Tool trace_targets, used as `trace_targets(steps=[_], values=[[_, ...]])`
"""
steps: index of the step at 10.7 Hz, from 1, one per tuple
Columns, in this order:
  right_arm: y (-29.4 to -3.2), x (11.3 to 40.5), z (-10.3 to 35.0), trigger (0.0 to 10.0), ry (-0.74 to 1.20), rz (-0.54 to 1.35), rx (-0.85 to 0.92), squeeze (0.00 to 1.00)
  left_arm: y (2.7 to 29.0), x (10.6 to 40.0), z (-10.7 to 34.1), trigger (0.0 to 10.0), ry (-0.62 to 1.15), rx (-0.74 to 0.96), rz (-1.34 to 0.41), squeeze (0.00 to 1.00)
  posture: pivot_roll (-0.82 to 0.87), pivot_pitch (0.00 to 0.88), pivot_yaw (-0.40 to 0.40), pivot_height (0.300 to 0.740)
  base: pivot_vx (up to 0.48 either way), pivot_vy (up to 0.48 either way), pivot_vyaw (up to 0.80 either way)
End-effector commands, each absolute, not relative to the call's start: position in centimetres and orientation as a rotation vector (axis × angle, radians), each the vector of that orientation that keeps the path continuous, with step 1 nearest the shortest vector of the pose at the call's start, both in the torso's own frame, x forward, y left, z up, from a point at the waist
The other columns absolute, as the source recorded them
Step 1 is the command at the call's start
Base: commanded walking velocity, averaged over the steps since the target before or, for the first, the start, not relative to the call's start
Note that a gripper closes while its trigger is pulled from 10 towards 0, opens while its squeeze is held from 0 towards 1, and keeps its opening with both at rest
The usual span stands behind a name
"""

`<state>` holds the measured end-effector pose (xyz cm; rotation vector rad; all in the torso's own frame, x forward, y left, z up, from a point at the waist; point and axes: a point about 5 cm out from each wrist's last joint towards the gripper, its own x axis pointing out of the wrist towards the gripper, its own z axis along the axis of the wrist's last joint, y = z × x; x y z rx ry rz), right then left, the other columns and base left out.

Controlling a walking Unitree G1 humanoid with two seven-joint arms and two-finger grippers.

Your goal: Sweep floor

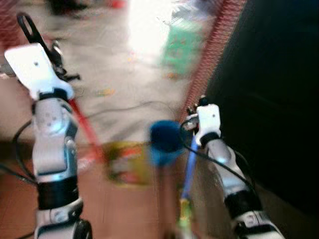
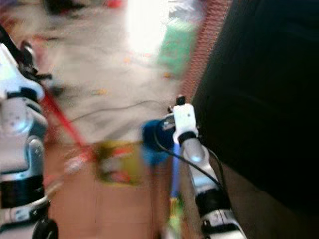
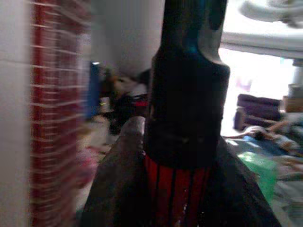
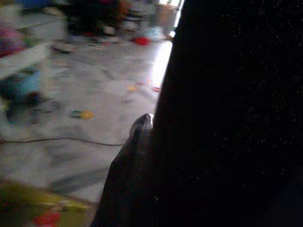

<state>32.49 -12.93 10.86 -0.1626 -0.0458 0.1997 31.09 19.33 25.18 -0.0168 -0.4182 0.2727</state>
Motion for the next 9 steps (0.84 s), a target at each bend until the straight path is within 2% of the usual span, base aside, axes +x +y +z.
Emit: trace_targets(steps=[1, 9], values=[[-13.75, 32.71, 11.40, 10.0, -0.068, 0.183, -0.194, 0.00, 17.82, 30.89, 27.14, 10.0, -0.518, -0.083, 0.210, 0.00, -0.02, 0.000, -0.081, 0.740, 0.480, 0.000, 0.00], [-14.00, 32.62, 11.21, 10.0, -0.061, 0.187, -0.197, 0.00, 18.64, 30.99, 27.52, 10.0, -0.532, -0.068, 0.245, 0.00, -0.03, 0.000, -0.080, 0.740, 0.460, 0.000, 0.00]])
